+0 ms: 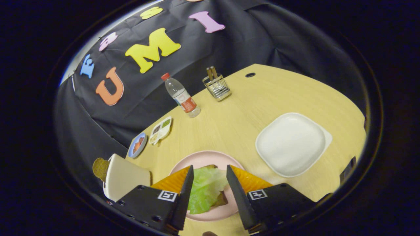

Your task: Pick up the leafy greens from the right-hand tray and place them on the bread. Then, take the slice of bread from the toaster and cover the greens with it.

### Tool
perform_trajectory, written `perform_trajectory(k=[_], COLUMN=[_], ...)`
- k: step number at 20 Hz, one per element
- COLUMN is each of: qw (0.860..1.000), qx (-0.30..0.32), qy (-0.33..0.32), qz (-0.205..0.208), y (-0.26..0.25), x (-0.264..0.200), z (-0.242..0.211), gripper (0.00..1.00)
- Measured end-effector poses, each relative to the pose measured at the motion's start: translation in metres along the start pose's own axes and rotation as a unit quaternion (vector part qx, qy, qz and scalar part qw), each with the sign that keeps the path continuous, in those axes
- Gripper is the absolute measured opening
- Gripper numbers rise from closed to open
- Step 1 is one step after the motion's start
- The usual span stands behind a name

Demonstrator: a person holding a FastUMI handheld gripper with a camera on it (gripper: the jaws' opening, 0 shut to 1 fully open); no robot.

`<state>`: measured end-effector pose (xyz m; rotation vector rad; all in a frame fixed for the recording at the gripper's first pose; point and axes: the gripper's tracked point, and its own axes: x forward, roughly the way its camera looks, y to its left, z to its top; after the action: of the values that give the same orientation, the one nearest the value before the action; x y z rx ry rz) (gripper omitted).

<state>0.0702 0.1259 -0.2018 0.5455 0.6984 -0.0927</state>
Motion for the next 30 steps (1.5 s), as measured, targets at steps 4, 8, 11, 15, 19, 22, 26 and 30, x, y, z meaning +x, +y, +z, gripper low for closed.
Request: perform_trajectory(k=[4,8,11,15,19,22,26,30], qw=[0.996,0.978,0.967,0.96,0.955,0.953,0.948,0.943], qx=[-0.061,-0.133,-0.157,-0.162,-0.191,-0.22,-0.253,-0.276], qy=[-0.068,-0.157,-0.192,-0.206,-0.197,-0.175,-0.174,-0.172], qz=[0.006,0.02,0.056,0.099,0.114,0.111,0.086,0.063], y=[0.022,0.079,0.139,0.215,0.277,0.306,0.327,0.339], x=[-0.024,-0.064,-0.089,-0.101,-0.084,-0.062,-0.04,-0.018], z=[0.024,0.04,0.025,-0.01,-0.056,-0.086,-0.101,-0.104], gripper=[0.89,0.96,0.96,0.95,0.96,0.96,0.96,0.92])
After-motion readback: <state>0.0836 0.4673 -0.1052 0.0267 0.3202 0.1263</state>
